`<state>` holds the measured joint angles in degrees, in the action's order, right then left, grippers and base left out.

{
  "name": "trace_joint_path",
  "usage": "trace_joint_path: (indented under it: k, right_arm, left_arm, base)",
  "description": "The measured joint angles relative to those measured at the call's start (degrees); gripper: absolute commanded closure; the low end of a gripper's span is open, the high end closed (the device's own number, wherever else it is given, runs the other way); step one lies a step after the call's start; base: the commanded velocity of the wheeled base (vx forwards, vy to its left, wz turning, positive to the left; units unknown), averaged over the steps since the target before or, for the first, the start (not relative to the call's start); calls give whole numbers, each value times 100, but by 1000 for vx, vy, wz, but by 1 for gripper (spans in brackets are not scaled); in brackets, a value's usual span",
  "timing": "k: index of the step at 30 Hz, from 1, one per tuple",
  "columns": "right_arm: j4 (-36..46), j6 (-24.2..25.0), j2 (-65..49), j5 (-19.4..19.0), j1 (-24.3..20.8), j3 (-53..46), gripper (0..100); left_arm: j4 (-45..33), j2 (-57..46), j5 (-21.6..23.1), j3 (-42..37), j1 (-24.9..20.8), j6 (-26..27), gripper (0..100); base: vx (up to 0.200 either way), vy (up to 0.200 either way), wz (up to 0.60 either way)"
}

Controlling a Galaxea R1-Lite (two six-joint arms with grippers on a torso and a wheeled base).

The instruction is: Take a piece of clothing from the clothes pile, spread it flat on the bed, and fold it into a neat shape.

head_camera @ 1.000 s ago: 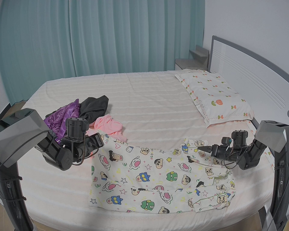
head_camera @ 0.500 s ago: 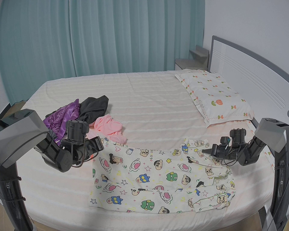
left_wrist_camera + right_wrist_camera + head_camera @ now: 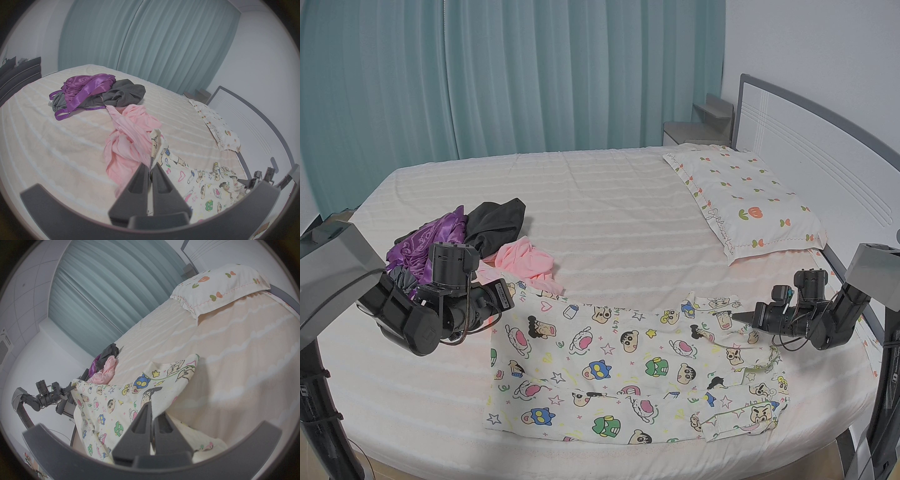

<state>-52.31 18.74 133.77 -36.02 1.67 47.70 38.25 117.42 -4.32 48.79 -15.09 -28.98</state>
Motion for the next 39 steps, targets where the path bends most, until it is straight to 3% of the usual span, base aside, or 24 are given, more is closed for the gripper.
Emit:
trace_joint_path:
  k: [12, 27, 39]
  right_arm:
    - [-670, -369, -532, -607, 244, -1281, 100]
    - [-2669, -585, -763, -785, 254, -3351, 100]
    - [-3647, -848, -308, -807, 393, -4178, 100]
  left_arm:
    - [-82, -590, 165, -419, -26, 21, 100]
    - [110, -883, 588, -1534, 16, 319, 100]
    - [984, -744, 661, -2495, -9, 352, 100]
  base:
    - [0, 0, 0]
    - [0, 0, 0]
    - [0, 0, 0]
